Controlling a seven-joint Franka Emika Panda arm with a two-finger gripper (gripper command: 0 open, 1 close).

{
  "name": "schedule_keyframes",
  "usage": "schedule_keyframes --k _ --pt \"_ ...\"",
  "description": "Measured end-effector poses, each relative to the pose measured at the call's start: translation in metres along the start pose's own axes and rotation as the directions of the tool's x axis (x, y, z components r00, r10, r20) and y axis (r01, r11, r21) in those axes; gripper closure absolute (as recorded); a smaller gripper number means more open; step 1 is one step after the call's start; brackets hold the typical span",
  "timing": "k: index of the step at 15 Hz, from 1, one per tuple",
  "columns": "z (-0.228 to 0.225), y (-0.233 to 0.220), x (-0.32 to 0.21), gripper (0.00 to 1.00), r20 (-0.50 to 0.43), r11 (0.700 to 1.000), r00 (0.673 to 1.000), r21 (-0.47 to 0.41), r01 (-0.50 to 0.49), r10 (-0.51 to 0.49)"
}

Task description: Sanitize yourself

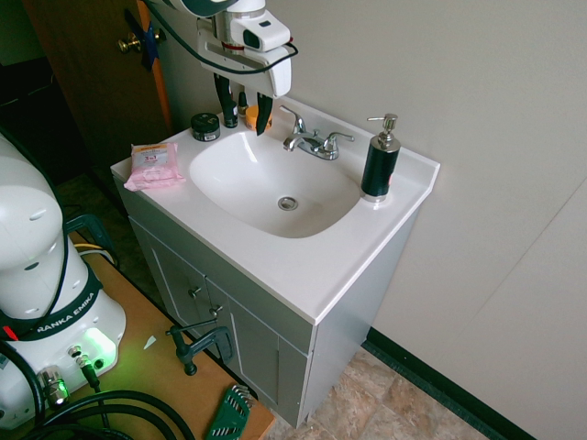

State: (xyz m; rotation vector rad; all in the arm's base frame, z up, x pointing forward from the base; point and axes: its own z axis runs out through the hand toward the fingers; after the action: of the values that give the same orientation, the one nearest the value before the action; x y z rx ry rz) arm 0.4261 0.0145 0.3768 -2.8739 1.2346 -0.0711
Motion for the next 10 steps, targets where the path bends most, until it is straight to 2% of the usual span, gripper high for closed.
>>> schedule_keyframes --k 5,8,9,10 --pt "-0.007 0.000 0.010 0.00 -0.007 1.000 1.000 0.017 -0.024 0.024" --pt "-0.046 0.000 0.071 0.00 -0.065 0.994 0.993 0.061 -0.093 0.097" --pt "-0.057 0.001 0.095 1.00 -0.077 0.990 0.989 0.073 -0.122 0.127" --pt "-0.065 0.002 0.117 1.00 -0.086 0.985 0.984 0.085 -0.150 0.157"
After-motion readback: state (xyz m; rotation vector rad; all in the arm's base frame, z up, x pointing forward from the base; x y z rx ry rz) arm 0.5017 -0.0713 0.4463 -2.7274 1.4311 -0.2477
